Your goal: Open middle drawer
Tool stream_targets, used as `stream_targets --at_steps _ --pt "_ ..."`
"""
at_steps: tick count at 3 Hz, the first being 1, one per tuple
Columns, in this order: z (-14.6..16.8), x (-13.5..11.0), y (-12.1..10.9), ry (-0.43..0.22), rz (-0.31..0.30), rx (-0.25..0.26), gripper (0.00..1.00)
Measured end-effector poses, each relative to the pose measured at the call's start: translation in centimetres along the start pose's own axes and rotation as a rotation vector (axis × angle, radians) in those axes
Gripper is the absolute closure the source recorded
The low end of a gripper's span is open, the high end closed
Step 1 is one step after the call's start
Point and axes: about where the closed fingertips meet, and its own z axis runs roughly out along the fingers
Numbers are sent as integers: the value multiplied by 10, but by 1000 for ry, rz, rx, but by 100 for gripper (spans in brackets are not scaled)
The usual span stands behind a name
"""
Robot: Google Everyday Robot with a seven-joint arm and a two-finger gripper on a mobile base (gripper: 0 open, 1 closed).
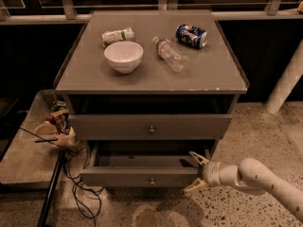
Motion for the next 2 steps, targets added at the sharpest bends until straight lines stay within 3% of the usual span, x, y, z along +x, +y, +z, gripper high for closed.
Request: stream_targets --at_steps 2 --pt "-23 19 8 3 34 30 60"
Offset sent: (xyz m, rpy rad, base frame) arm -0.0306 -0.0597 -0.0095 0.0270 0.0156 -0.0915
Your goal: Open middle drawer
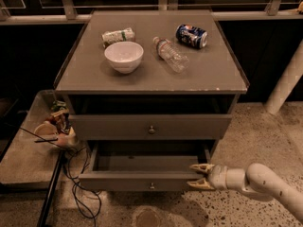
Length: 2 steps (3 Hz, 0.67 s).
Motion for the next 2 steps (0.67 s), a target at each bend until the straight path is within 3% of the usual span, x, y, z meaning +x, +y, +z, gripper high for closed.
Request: stream_targets --at_steps 1,2 --pt "-1 -3 -1 0 0 0 84" --pt "-9 -8 16 -11 -35 -10 100"
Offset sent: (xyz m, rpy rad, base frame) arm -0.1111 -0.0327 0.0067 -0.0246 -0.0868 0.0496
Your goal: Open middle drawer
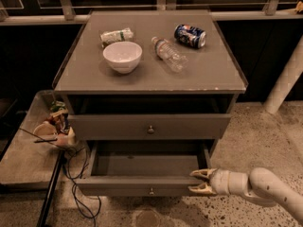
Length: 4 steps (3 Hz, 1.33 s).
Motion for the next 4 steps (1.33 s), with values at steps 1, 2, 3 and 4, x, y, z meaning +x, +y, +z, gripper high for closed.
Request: stream_targets --at_steps 1,2,3,4 --pt "-1 -2 0 0 0 0 100" --pt "-5 0 11 1 10 9 100" --pt "-5 0 11 1 10 9 82" --pt "-5 0 11 0 10 9 59"
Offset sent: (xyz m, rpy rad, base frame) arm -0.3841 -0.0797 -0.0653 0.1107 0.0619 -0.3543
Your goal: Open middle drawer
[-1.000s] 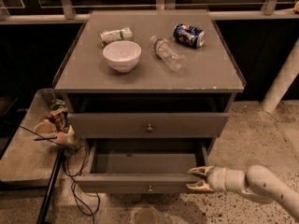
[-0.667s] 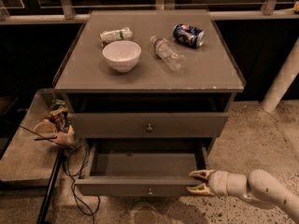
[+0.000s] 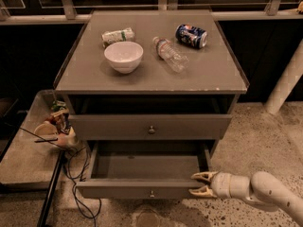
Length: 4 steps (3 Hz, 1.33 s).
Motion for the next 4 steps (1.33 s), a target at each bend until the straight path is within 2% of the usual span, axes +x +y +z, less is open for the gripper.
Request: stream_targets --at_steps 1,2,4 --pt "0 0 0 0 0 0 36" --pt "0 0 0 0 0 0 37" --pt "-11 9 12 -19 16 -2 83"
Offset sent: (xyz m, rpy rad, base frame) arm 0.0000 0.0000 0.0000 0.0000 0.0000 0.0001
